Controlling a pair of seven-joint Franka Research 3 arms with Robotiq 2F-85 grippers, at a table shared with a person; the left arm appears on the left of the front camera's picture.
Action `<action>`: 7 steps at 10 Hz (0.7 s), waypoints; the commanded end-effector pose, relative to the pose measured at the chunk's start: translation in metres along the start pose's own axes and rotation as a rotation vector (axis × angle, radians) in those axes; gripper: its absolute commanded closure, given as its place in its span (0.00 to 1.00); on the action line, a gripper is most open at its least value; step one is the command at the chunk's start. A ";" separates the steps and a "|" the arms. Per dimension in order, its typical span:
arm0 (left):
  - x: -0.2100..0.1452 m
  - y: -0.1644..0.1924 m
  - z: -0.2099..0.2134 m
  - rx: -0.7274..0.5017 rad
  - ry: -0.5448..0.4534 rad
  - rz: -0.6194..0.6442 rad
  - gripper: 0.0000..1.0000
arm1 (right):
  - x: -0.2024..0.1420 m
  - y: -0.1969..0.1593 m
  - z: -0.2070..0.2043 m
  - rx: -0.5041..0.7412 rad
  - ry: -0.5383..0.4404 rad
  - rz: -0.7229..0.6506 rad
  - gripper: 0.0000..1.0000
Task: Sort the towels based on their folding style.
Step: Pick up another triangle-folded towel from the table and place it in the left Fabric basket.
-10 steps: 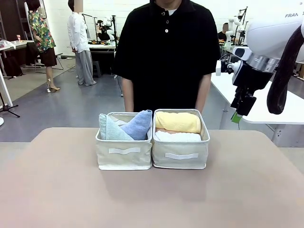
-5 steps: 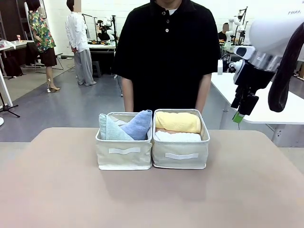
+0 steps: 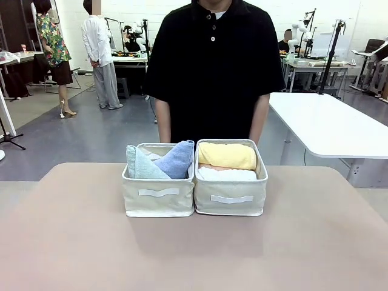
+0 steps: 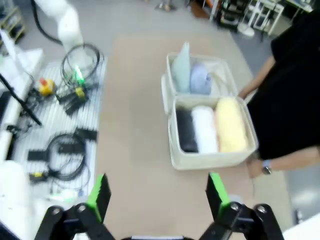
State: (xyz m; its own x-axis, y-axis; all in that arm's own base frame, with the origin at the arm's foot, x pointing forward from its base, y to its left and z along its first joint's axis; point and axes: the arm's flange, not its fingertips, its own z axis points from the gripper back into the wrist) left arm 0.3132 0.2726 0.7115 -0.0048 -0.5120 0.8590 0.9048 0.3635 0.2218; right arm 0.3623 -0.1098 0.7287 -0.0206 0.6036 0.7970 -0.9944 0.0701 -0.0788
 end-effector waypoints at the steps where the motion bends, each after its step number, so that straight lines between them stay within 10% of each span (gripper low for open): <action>1: 0.002 -0.001 0.001 0.000 -0.016 -0.005 0.00 | -0.045 -0.029 0.039 -0.026 -0.183 -0.129 0.00; 7: 0.002 -0.001 0.001 0.000 -0.016 -0.005 0.00 | -0.126 0.007 0.084 -0.064 -0.265 -0.160 0.00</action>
State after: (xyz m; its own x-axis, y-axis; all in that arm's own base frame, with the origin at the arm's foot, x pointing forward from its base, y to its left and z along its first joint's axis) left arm 0.3132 0.2724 0.7116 -0.0053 -0.5122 0.8588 0.9049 0.3630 0.2221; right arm 0.3606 -0.2532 0.6674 0.1584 0.3576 0.9204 -0.9698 0.2314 0.0770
